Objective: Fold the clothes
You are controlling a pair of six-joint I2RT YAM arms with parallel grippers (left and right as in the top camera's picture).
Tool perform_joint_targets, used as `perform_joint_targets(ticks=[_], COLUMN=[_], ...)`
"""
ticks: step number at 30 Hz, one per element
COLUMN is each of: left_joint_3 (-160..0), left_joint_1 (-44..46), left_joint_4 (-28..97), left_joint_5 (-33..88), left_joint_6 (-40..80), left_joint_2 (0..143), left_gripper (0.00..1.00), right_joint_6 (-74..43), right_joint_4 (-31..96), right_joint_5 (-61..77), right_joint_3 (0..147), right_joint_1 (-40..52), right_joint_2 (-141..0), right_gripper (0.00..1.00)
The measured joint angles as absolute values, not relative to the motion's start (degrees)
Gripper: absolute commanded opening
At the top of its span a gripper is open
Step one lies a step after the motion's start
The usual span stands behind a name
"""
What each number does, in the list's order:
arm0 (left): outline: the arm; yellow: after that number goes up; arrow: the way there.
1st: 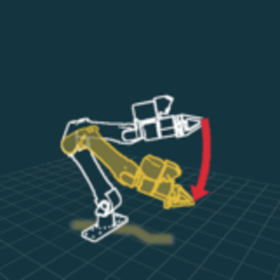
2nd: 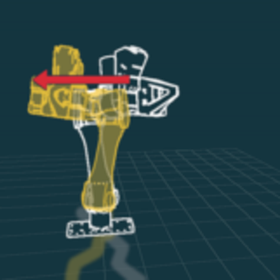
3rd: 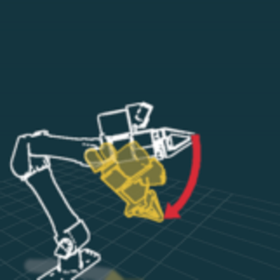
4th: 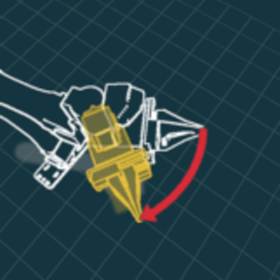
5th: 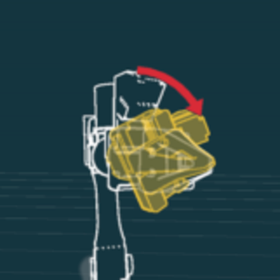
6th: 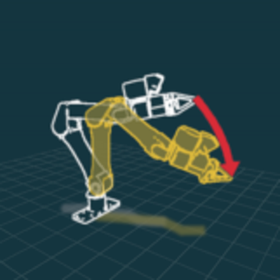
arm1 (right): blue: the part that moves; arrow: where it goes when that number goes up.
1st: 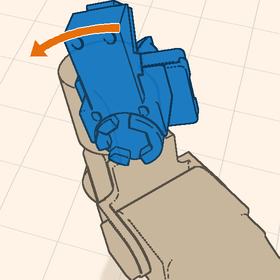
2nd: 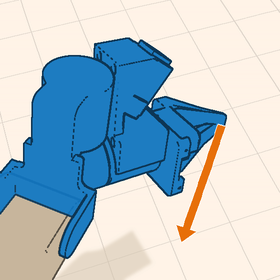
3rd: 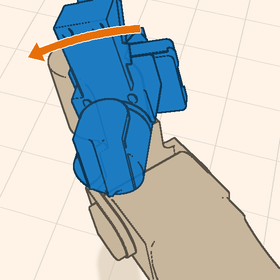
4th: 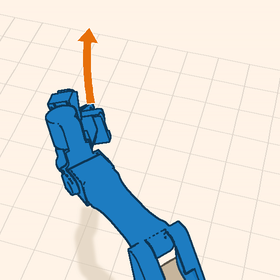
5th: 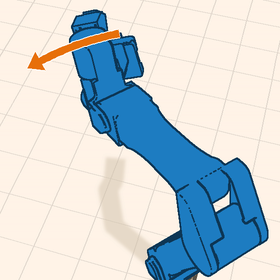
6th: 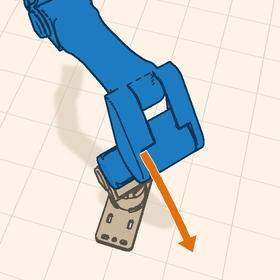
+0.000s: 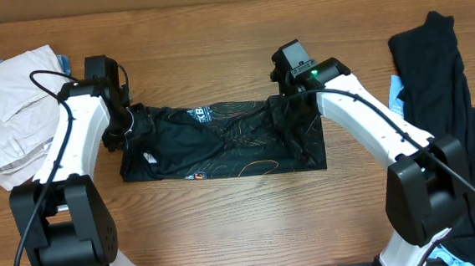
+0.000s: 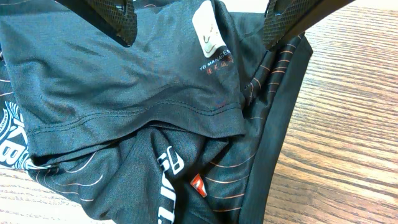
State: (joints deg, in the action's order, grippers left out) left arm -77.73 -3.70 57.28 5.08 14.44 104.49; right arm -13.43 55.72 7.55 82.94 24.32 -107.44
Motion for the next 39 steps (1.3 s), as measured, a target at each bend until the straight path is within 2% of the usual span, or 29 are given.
perform_joint_targets(ticks=[1, 5, 7, 8, 16, 25, 28, 39], left_joint_3=[-77.7, -77.7, -77.7, -77.7, -77.7, -77.7, -77.7, -77.7], left_joint_1=[-3.7, -3.7, -3.7, -3.7, -3.7, -3.7, -3.7, -3.7], left_joint_4=[57.3, 57.3, 57.3, 57.3, 57.3, 57.3, 57.3, 57.5], left_joint_5=[5.1, 5.1, 5.1, 5.1, 5.1, 5.1, 5.1, 5.1], left_joint_6=[14.4, 14.4, 14.4, 14.4, 14.4, 14.4, 14.4, 14.4], left_joint_2=[104.5, 104.5, 104.5, 104.5, 104.5, 104.5, 104.5, 104.5], left_gripper=[0.68, 0.68, 0.68, 0.68, 0.68, 0.68, 0.68, 0.68], right_joint_6=[-13.4, -13.5, -13.1, -12.6, -7.2, -7.8, -8.8, -13.8], right_joint_4=[55.6, 55.3, 54.9, 54.8, 54.7, 59.4, 58.5, 53.3], right_joint_5=[7.7, 9.8, 11.5, 12.5, 18.5, 6.3, 3.9, -0.4], right_joint_3=[82.9, 82.9, 82.9, 82.9, 82.9, 82.8, 81.0, 72.3], right_joint_1=[24.4, 24.8, 24.8, 24.8, 24.9, 24.8, 24.9, 24.8], right_joint_2=[-107.4, -107.4, -107.4, -107.4, -107.4, -107.4, -107.4, -107.5], right_gripper=[0.21, 0.28, 0.38, 0.40, 0.39, 0.35, 0.32, 0.31])
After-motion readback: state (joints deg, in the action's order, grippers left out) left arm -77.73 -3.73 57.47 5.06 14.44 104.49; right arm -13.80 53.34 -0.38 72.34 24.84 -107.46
